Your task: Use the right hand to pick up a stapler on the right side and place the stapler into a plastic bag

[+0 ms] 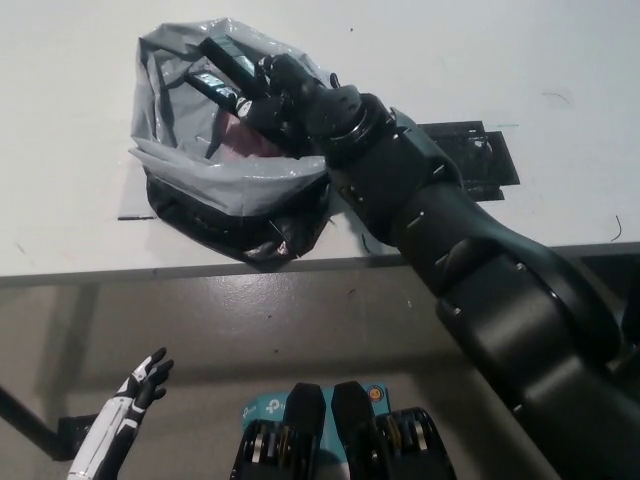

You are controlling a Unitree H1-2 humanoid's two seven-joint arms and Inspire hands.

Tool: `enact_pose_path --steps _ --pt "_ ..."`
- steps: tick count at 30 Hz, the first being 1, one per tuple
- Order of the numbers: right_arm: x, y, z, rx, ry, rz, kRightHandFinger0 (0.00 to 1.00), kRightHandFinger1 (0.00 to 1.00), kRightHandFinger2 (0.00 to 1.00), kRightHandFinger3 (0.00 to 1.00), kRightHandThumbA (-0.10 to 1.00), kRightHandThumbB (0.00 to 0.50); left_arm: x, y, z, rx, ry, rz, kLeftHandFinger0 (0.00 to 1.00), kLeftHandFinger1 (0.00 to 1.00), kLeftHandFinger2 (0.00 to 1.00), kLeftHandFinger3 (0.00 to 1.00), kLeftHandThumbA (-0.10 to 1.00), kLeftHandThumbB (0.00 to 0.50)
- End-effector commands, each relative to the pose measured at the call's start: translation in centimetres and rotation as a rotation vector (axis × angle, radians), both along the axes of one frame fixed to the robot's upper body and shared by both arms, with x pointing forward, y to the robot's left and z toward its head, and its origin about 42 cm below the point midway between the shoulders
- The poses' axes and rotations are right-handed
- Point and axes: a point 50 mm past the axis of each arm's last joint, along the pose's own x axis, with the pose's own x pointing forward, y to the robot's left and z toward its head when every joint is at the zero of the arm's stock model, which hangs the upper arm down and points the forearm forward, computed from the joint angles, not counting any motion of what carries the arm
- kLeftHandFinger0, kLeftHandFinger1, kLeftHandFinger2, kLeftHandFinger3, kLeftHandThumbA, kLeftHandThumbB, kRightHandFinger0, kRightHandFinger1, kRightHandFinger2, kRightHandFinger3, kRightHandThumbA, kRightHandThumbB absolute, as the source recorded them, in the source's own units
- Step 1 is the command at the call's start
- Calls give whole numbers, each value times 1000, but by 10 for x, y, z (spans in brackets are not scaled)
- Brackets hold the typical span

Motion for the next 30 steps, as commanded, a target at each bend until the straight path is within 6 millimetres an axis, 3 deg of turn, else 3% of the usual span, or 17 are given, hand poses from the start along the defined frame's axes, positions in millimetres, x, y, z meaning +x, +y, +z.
enact_pose_path --steps 1,2,3,6,11,16,19,21,23,24,28,30 --pt "1 17 58 -23 -272 99 797 909 942 1000 207 289 2 0 9 28 -47 -44 1000 1000 1000 1000 1000 91" --pt "1 17 58 -53 -277 131 1000 1000 1000 1000 440 417 2 -1 9 26 -43 -43 1000 1000 1000 1000 1000 102" --pt "1 17 57 -90 -283 167 1000 1000 1000 1000 476 414 2 -2 9 23 -38 -42 1000 1000 1000 1000 1000 105" --pt "1 16 57 -172 -316 182 1000 1000 1000 1000 637 476 3 -3 10 22 -42 -44 1000 1000 1000 1000 1000 117" --pt "3 13 57 -244 -358 176 1000 1000 1000 1000 764 487 6 -4 13 43 -43 -54 1000 1000 1000 1000 1000 156" --pt "4 9 56 -260 -397 175 1000 1000 1000 1000 784 479 8 -4 14 43 -44 -59 1000 1000 1000 1000 1000 171" --pt "5 6 56 -275 -425 175 1000 1000 1000 1000 851 481 10 -5 12 38 -45 -57 1000 1000 1000 1000 1000 186" --pt "5 3 57 -275 -480 168 1000 1000 1000 1000 828 479 10 -5 12 32 -48 -53 1000 1000 1000 1000 1000 181" --pt "6 -2 63 -251 -567 155 1000 1000 1000 1000 845 486 11 -5 12 30 -51 -52 1000 1000 1000 1000 1000 175" --pt "7 -6 71 -235 -623 132 1000 1000 1000 1000 834 444 11 -4 12 29 -48 -53 1000 1000 1000 1000 1000 173" --pt "10 -19 95 -207 -748 83 1000 1000 1000 1000 830 412 12 -2 10 31 -42 -56 1000 1000 1000 1000 1000 186" --pt "12 -28 106 -164 -779 74 1000 1000 1000 1000 828 426 11 -3 9 25 -32 -57 1000 1000 1000 1000 1000 192"
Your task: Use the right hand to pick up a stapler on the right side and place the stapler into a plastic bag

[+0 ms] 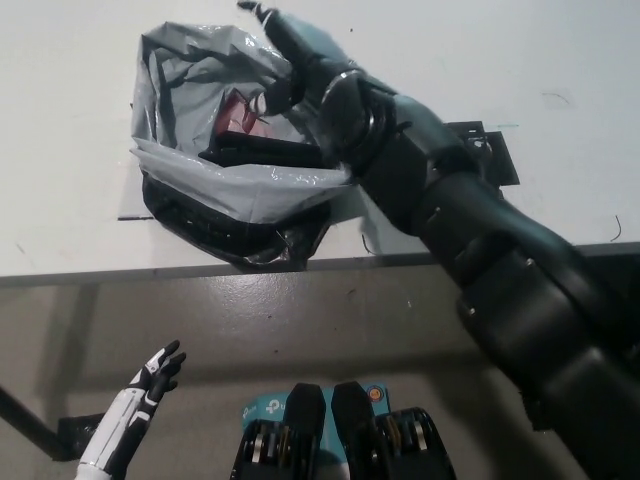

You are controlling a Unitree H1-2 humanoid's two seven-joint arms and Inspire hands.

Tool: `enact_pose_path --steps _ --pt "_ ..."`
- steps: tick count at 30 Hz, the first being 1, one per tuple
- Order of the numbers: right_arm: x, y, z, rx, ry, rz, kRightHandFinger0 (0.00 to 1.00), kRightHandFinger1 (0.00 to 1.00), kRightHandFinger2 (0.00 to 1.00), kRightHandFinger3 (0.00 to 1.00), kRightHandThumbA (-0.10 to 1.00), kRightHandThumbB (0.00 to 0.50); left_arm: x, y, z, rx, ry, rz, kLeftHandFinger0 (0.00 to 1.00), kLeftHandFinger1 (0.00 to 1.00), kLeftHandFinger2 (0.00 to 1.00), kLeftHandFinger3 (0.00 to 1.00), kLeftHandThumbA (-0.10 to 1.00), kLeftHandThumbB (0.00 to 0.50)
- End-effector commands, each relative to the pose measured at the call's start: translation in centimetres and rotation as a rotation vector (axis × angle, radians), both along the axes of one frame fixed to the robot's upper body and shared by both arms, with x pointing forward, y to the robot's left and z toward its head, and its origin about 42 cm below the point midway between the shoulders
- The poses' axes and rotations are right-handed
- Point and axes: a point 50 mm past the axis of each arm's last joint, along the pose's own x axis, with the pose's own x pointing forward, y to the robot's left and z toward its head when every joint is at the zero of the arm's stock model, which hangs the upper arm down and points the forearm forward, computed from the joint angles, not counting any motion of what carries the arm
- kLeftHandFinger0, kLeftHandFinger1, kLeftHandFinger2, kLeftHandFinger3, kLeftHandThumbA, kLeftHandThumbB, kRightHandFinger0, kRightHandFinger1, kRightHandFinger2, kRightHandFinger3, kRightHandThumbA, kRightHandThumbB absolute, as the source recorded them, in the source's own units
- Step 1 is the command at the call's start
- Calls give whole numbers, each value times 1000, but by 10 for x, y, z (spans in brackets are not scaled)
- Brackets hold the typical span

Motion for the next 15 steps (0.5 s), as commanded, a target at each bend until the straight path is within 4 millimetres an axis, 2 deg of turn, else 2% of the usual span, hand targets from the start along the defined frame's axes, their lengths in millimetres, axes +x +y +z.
enact_pose_path --steps 1,3,4,7,8,9,10,11,14,15 --pt "3 -12 80 117 -336 36 1000 1000 1000 1000 829 425 2 4 5 12 -22 -20 1000 1000 1000 1000 1000 192" --pt "3 -24 87 184 -373 36 1000 1000 1000 1000 798 422 -2 3 2 13 -24 -18 1000 1000 1000 1000 1000 158" --pt "3 -24 87 184 -373 36 1000 1000 1000 1000 798 422 -2 3 2 13 -24 -18 1000 1000 1000 1000 1000 158" --pt "-6 -48 101 367 -419 72 1000 1000 1000 1000 789 413 -4 1 0 7 -25 -16 1000 1000 1000 1000 1000 146" --pt "-19 -65 112 428 -457 107 1000 1000 1000 1000 856 401 -3 2 0 15 -28 -14 1000 1000 1000 1000 1000 141" --pt "-32 -77 121 456 -485 128 1000 1000 1000 1000 931 413 -2 2 1 15 -30 -13 1000 1000 1000 1000 1000 132" --pt "-32 -77 121 456 -485 128 1000 1000 1000 1000 931 413 -2 2 1 15 -30 -13 1000 1000 1000 1000 1000 132" --pt "-72 -106 136 534 -550 173 1000 1000 1000 1000 932 414 2 4 3 15 -33 -8 1000 1000 1000 1000 1000 120" --pt "-114 -131 144 594 -620 215 1000 1000 1000 1000 921 394 9 9 8 17 -46 -2 1000 1000 1000 1000 1000 117" --pt "-138 -146 144 607 -663 232 1000 1000 1000 1000 923 374 13 11 10 16 -53 2 1000 1000 1000 1000 1000 110"
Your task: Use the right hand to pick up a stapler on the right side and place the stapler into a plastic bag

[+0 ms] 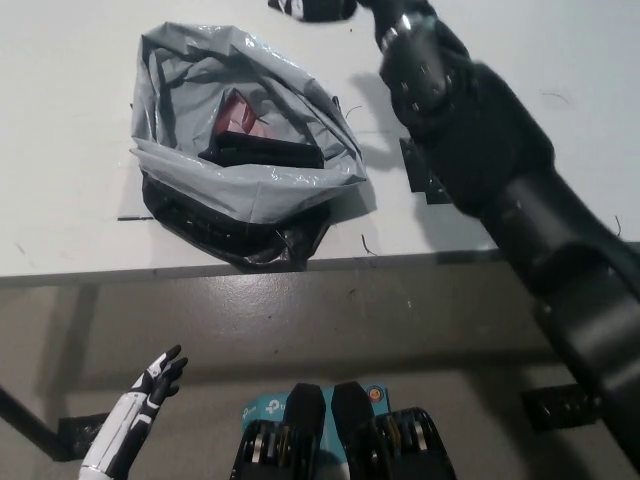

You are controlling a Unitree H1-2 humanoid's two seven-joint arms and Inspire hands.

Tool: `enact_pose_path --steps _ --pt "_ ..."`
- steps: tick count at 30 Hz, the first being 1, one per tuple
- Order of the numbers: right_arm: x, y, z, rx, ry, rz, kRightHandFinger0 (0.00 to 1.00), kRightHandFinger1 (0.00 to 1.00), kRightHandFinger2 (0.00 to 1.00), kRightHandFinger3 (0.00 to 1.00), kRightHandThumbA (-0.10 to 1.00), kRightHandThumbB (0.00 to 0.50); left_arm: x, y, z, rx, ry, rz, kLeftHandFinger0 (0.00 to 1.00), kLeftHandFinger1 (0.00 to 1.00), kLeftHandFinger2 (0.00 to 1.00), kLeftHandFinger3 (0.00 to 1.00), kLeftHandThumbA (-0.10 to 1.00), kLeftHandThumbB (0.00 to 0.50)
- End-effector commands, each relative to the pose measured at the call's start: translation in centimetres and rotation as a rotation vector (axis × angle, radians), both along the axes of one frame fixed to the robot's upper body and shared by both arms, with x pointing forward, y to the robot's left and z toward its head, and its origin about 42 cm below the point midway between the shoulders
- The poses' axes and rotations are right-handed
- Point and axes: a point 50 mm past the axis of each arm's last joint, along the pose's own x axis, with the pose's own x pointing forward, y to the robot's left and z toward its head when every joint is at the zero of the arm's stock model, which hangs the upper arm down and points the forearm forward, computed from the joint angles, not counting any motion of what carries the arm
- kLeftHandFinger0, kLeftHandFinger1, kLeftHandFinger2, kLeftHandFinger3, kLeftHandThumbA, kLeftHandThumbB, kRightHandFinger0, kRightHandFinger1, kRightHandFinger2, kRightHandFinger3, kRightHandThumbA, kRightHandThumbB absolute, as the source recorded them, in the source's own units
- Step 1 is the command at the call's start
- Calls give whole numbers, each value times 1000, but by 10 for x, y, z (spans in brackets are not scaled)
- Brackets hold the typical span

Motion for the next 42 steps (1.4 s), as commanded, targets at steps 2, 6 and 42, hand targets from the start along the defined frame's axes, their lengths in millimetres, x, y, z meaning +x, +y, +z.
enact_pose_path --steps 2,6,42 --pt "-168 -120 100 330 -490 191 1000 1000 1000 1000 905 364 23 11 19 10 -81 6 1000 1000 1000 1000 1000 113" --pt "-215 -144 83 356 -570 210 1000 1000 1000 1000 947 383 34 9 26 0 -93 7 1000 1000 1000 1000 1000 107" --pt "-281 -186 -200 445 -12 -119 1000 1000 1000 1000 1000 182 64 2 40 17 -160 -12 1000 1000 1000 1000 1000 115"
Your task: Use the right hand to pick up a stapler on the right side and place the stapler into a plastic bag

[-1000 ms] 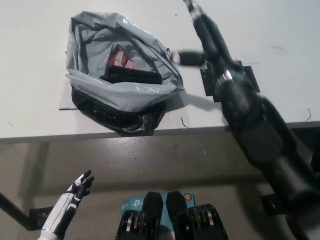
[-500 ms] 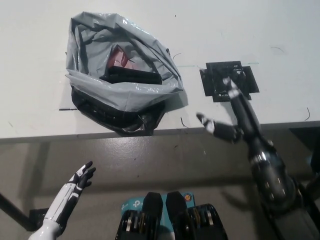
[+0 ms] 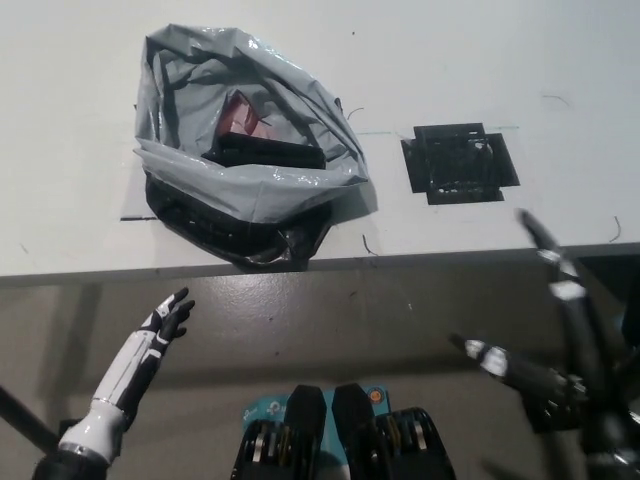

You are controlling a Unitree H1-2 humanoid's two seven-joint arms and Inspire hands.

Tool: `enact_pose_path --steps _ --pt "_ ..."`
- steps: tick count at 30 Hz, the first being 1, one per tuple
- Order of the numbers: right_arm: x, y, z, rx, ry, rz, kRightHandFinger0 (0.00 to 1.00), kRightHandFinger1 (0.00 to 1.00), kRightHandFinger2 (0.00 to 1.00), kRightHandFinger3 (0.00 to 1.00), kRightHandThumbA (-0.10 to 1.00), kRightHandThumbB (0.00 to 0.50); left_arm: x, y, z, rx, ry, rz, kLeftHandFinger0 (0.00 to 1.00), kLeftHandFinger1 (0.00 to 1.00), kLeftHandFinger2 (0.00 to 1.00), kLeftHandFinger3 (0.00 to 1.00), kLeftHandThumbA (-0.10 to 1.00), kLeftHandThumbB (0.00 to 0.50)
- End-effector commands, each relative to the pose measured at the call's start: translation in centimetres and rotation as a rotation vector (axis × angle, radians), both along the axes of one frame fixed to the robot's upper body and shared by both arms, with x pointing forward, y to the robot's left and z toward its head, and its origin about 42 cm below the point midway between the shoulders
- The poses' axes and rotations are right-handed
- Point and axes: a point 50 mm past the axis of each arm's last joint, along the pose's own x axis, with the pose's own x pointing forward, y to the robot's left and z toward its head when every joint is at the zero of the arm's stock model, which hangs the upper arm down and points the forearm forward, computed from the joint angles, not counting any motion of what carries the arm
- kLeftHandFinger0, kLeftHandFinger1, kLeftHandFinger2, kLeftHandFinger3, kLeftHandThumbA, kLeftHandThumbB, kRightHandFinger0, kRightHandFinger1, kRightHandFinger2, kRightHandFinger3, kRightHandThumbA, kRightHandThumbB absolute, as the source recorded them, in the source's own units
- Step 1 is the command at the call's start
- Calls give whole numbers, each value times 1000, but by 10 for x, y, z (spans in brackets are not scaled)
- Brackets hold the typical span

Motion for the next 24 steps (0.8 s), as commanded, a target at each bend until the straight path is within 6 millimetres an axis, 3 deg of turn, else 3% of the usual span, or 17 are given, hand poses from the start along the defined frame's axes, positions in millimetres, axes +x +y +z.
enact_pose_path --steps 1,5,6,9,16,21,24 --pt "10 -25 -23 127 -18 -42 1000 1000 1000 1000 965 159 -3 5 17 9 -91 4 1000 1000 1000 1000 1000 110" --pt "15 -32 -59 150 103 -59 1000 1000 1000 1000 918 152 -11 4 12 -15 -89 18 1000 1000 1000 1000 1000 100" --pt "15 -33 -66 157 126 -56 1000 1000 1000 1000 913 125 -13 4 10 -20 -87 21 1000 1000 1000 1000 1000 100" --pt "16 -34 -91 164 237 -53 1000 1000 1000 1000 917 111 -21 9 4 -35 -83 41 1000 1000 1000 1000 1000 81" --pt "19 -35 -108 182 314 -41 1000 1000 1000 1000 892 75 -30 14 -4 -27 -66 63 1000 1000 1000 1000 1000 71" --pt "15 -32 -116 157 355 -26 1000 1000 1000 1000 906 80 -36 17 -9 -23 -55 61 1000 1000 1000 1000 1000 75" --pt "11 -31 -121 152 369 -10 1000 1000 1000 1000 910 127 -40 16 -12 -22 -48 61 1000 1000 1000 1000 1000 79"
